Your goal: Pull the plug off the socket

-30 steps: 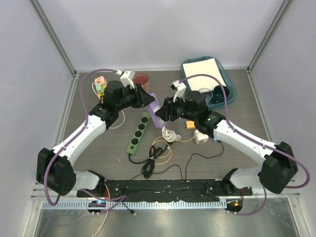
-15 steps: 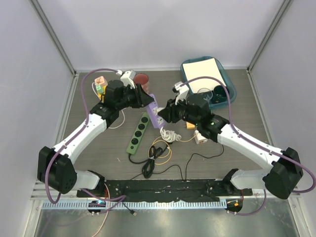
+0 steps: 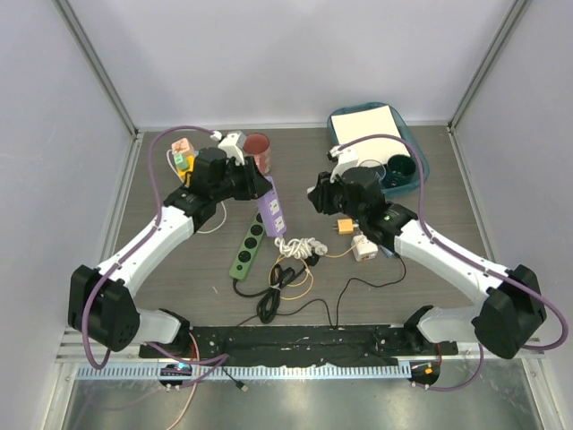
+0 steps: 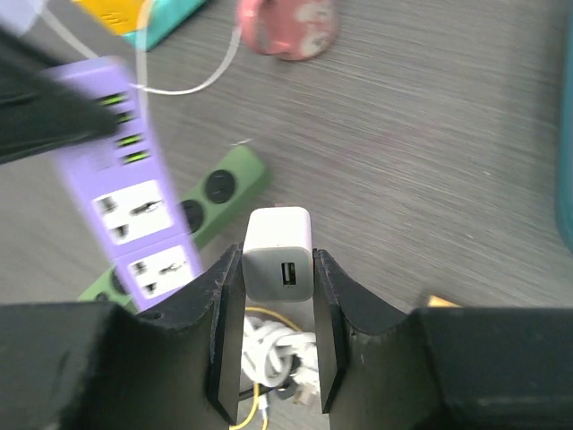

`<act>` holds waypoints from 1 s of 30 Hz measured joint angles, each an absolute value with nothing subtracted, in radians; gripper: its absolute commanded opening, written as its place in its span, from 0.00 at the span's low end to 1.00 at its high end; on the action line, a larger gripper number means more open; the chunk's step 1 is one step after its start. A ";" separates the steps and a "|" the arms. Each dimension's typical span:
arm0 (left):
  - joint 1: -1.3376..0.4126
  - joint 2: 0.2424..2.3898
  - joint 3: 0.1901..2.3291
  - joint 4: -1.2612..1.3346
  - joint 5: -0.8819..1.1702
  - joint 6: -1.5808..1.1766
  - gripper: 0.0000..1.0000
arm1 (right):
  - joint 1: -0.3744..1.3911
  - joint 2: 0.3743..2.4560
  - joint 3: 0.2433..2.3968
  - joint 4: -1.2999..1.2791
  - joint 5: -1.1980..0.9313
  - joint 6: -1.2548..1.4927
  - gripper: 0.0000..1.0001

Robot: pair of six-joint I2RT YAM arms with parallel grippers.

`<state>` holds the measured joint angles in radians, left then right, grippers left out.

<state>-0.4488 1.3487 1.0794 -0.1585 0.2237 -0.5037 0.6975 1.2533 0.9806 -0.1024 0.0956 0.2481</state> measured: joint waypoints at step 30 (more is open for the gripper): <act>-0.449 1.349 1.069 -0.191 0.208 -0.489 0.00 | 0.496 1.459 0.903 -0.165 -0.029 0.365 0.79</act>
